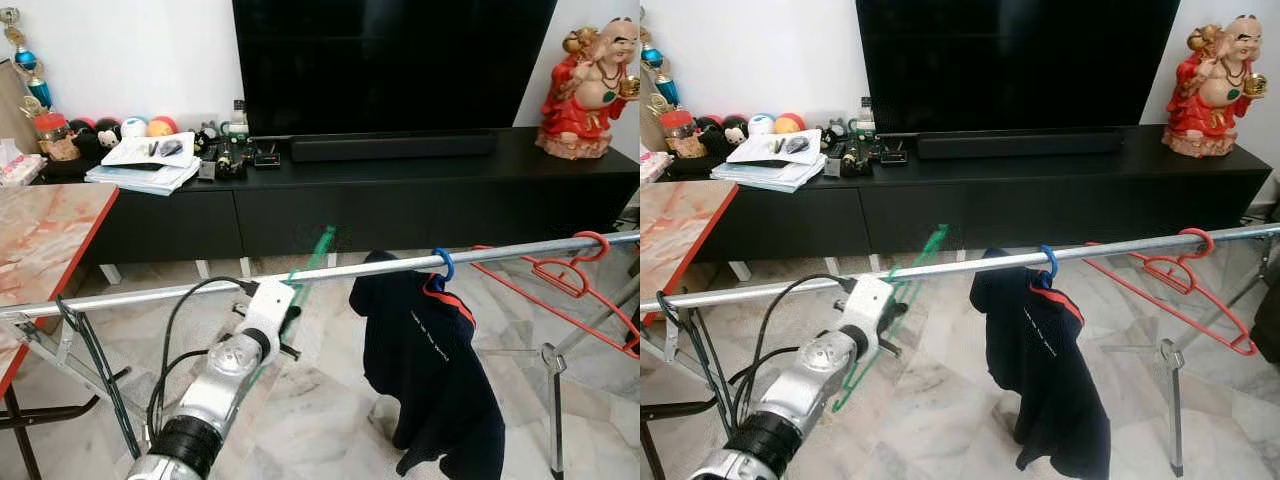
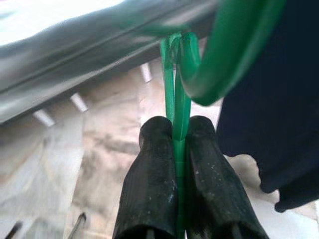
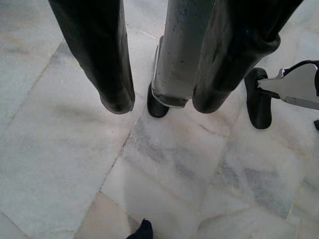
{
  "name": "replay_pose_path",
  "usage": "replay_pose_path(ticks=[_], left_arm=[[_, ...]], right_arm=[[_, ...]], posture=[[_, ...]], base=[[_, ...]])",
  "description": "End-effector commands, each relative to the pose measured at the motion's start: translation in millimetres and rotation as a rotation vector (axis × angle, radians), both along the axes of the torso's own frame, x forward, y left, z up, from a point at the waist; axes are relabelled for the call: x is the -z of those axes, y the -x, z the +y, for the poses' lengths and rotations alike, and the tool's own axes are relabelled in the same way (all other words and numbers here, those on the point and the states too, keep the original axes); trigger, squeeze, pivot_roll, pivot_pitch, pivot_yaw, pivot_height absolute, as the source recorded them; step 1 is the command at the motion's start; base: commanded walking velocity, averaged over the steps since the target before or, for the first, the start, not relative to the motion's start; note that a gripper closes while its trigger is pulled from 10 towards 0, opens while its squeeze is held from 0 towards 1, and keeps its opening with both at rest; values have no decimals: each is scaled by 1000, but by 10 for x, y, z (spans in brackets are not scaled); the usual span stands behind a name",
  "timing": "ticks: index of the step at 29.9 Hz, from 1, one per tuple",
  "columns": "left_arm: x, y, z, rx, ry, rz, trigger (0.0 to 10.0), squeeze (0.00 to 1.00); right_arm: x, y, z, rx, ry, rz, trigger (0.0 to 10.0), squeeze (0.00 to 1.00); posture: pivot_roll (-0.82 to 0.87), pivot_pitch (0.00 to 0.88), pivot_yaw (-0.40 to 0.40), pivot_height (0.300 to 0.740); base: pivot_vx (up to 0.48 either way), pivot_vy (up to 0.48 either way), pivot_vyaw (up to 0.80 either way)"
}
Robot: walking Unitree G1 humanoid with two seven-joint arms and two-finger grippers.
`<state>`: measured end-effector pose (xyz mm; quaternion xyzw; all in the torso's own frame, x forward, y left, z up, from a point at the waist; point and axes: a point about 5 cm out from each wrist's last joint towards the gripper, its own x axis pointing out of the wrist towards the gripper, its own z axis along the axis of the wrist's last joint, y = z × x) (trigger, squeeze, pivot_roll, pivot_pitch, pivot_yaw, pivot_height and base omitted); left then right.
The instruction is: Hang hanger
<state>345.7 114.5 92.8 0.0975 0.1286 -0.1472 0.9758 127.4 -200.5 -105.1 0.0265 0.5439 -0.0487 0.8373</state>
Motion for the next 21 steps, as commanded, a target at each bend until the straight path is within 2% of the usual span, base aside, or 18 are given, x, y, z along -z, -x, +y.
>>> replay_pose_path(ticks=[1,5,12,21], left_arm=[[26,-25,39,-54,34,41,10000,0],[29,-28,33,-64,52,48,10000,0],[99,-37,-1,-135,123,122,10000,0],[124,-31,-1,-138,118,140,10000,0]], right_arm=[[5,7,21,4,-7,1,10000,0],[5,6,23,4,-7,1,10000,0],[8,12,27,7,-10,3,10000,0],[9,12,33,9,-11,3,10000,0]], posture=[[142,0,29,740],[140,0,29,740],[136,0,36,740],[136,0,38,740]], base=[[0,0,0],[0,0,0],[0,0,0],[0,0,0]])
